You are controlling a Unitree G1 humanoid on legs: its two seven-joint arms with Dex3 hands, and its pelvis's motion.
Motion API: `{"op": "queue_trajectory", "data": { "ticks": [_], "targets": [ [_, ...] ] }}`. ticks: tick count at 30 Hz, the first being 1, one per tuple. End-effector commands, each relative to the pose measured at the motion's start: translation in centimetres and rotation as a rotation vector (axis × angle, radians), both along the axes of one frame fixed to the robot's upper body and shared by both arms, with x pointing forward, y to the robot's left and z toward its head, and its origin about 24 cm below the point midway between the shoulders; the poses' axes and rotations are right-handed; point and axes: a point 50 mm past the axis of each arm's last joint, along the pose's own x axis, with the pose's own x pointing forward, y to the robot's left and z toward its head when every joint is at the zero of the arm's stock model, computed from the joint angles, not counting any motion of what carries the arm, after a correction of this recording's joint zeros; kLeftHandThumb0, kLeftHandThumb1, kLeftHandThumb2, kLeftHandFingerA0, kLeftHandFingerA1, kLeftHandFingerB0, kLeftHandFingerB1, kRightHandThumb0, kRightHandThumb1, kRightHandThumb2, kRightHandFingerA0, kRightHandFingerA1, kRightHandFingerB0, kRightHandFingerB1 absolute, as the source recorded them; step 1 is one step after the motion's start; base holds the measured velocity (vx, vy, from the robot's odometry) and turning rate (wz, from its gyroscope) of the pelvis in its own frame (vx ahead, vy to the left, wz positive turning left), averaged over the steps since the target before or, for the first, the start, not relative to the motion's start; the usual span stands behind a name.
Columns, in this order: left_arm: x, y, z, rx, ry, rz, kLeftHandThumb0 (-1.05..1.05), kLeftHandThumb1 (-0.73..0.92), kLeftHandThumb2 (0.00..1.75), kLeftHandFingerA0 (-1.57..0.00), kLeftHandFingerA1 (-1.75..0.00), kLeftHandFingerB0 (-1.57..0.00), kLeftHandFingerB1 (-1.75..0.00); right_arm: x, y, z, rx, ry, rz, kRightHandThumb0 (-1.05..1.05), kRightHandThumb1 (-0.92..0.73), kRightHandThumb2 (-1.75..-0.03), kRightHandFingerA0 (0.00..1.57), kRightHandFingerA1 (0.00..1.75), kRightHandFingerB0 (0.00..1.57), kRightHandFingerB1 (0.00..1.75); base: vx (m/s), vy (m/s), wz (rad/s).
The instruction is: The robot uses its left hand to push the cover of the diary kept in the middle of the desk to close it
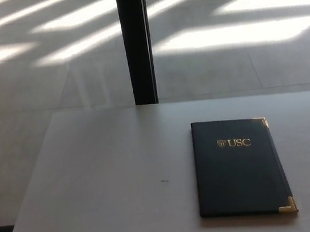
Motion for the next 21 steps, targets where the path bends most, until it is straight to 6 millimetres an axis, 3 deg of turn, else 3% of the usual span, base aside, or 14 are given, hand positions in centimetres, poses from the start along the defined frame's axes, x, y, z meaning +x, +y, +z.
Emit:
{"op": "queue_trajectory", "data": {
  "ticks": [1,4,5,7,8,9,10,11,12,13,15,17,19,21],
  "targets": [
    [1.08,0.82,1.14,0.093,-0.086,-0.11,-1.05,0.92,0.74,-0.41,-0.89,-0.43,-0.83,-0.33,-0.43,0.7,-0.027,-0.022,-0.004,-0.91,-0.9,-0.67,0.62,0.78,0.6,0.58,0.0,0.0,0.0],
    [1.34,0.62,0.93,0.118,-0.022,-0.183,-1.04,0.92,0.76,-0.62,-0.89,-0.66,-0.86,-0.55,-0.3,0.59,-0.051,0.019,0.012,-0.92,-0.91,-0.68,0.66,0.73,0.61,0.56,0.0,0.0,0.0],
    [1.26,0.55,0.9,0.11,-0.027,-0.203,-0.94,0.71,1.25,-0.49,-0.82,-0.51,-0.8,-0.52,-0.28,0.5,-0.042,0.023,-0.006,-0.92,-0.88,-0.67,0.72,0.76,0.64,0.56,0.0,0.0,0.0],
    [1.22,0.51,0.87,0.105,-0.045,-0.21,-1.04,0.92,0.76,-0.49,-0.9,-0.6,-0.92,-0.47,-0.18,0.45,-0.033,0.01,-0.019,-0.82,-0.66,-1.17,0.77,0.8,0.58,0.63,0.0,0.0,0.0],
    [1.45,0.45,0.91,0.108,-0.046,-0.212,-1.04,0.71,1.11,-0.49,-0.85,-0.53,-0.87,-0.32,-0.05,0.59,-0.038,0.01,0.006,-0.93,-0.89,-0.68,0.75,0.79,0.64,0.58,0.0,0.0,0.0],
    [1.41,0.45,0.92,0.106,-0.045,-0.206,-1.04,0.92,0.77,-0.44,-0.86,-0.42,-0.81,-0.31,-0.07,0.63,-0.035,0.015,0.025,-0.91,-0.91,-0.67,0.66,0.75,0.61,0.57,0.0,0.0,0.0],
    [1.37,0.45,0.9,0.101,-0.06,-0.194,-0.94,0.73,1.29,-0.53,-0.85,-0.3,-0.7,-0.36,-0.13,0.58,-0.03,0.004,0.027,-0.92,-0.91,-0.67,0.62,0.73,0.61,0.57,0.0,0.0,0.0],
    [1.56,0.46,0.96,0.101,-0.065,-0.194,-0.94,0.73,1.29,-0.53,-0.85,-0.3,-0.7,-0.29,-0.09,0.53,-0.028,0.0,0.025,-0.92,-0.91,-0.67,0.62,0.73,0.61,0.57,0.0,0.0,0.0],
    [1.53,0.48,0.96,0.101,-0.062,-0.194,-1.03,0.92,0.79,-0.42,-0.86,-0.36,-0.77,-0.24,-0.09,0.55,-0.029,-0.007,0.01,-0.91,-0.9,-0.67,0.63,0.75,0.64,0.58,0.0,0.0,0.0],
    [1.5,0.48,0.97,0.104,-0.056,-0.198,-0.94,0.73,1.29,-0.55,-0.85,-0.3,-0.69,-0.24,-0.08,0.6,-0.036,-0.011,0.011,-0.9,-0.9,-0.67,0.62,0.74,0.63,0.59,0.0,0.0,0.0],
    [1.28,0.54,0.99,0.106,-0.061,-0.189,-0.96,0.72,1.26,-0.53,-0.85,-0.42,-0.77,-0.63,-0.06,0.41,-0.038,0.004,0.027,-0.91,-0.91,-0.67,0.65,0.77,0.61,0.55,0.0,0.0,0.0],
    [1.26,0.54,0.99,0.104,-0.06,-0.19,-1.05,0.92,0.77,-0.5,-0.89,-0.41,-0.81,-0.68,-0.09,0.4,-0.035,0.014,0.025,-0.91,-0.91,-0.67,0.66,0.74,0.62,0.54,0.0,0.0,0.0],
    [1.29,0.54,1.0,0.089,-0.079,-0.185,-0.93,0.72,1.28,-0.55,-0.85,-0.27,-0.68,-0.64,-0.09,0.35,-0.029,0.01,0.015,-0.9,-0.91,-0.67,0.67,0.71,0.6,0.52,0.0,0.0,0.0],
    [1.3,0.56,1.0,0.087,-0.081,-0.186,-0.93,0.73,1.29,-0.54,-0.84,-0.23,-0.66,-0.62,-0.08,0.35,-0.032,0.011,0.017,-0.91,-0.91,-0.67,0.66,0.76,0.62,0.57,0.0,0.0,0.0]
  ]
}}
